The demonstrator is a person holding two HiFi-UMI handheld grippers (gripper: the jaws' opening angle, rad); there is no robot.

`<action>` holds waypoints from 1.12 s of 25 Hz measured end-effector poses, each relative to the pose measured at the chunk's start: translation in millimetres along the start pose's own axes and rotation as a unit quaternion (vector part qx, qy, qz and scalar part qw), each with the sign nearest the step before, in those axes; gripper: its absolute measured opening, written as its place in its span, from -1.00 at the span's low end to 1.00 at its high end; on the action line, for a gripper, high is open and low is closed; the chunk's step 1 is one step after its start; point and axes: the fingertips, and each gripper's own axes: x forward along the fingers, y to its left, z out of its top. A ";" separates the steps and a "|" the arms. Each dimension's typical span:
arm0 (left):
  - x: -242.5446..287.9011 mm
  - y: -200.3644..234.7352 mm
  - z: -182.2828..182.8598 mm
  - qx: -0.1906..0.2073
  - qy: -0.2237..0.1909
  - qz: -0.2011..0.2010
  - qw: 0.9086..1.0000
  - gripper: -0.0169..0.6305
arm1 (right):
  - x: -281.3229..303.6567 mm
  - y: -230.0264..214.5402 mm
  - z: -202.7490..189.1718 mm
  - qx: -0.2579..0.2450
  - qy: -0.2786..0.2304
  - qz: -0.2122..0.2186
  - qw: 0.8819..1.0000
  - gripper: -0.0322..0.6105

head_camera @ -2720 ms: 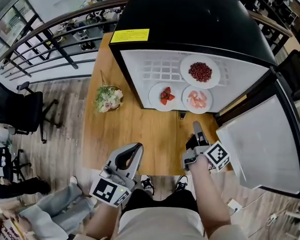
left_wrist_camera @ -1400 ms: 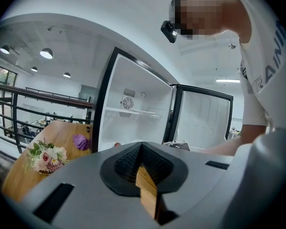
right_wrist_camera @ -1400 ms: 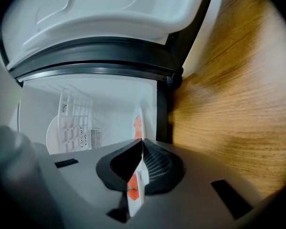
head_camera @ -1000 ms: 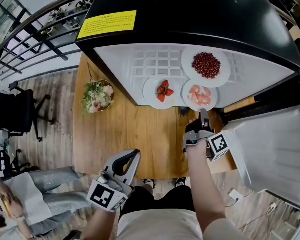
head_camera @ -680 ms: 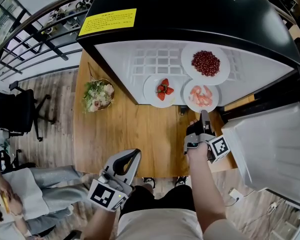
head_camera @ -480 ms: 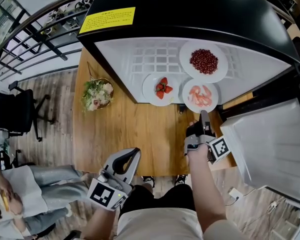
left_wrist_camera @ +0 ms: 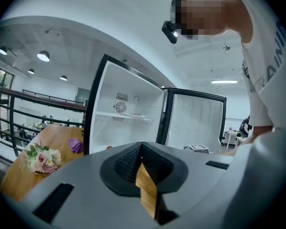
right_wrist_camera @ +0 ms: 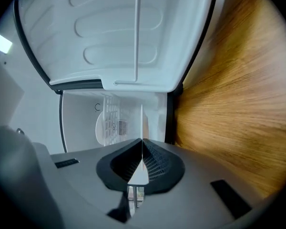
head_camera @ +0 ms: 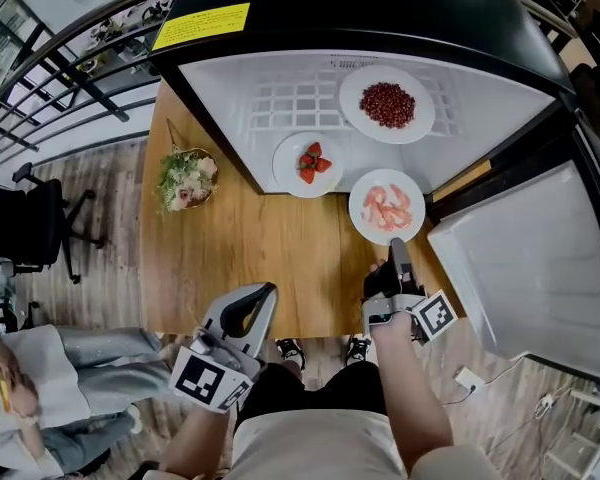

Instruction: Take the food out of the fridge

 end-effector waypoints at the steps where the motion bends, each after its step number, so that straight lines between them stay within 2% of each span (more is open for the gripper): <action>1: 0.1 -3.0 0.2 0.000 -0.001 -0.001 1.000 -0.92 | -7.5 -1.3 -1.6 0.000 0.006 -0.002 1.000 -0.82; 14: 17.6 -58.8 -7.1 0.003 0.003 -0.042 0.999 -0.92 | -128.0 -21.8 1.4 -0.019 0.098 -0.012 0.995 -0.82; 20: 30.7 -86.1 -12.2 0.001 0.011 -0.069 0.998 -0.92 | -176.3 -49.1 9.6 -0.010 0.110 -0.025 0.994 -0.82; 28: 44.5 -104.0 -21.3 0.005 0.023 -0.082 0.996 -0.92 | -194.2 -84.3 17.9 0.017 0.113 -0.023 0.993 -0.82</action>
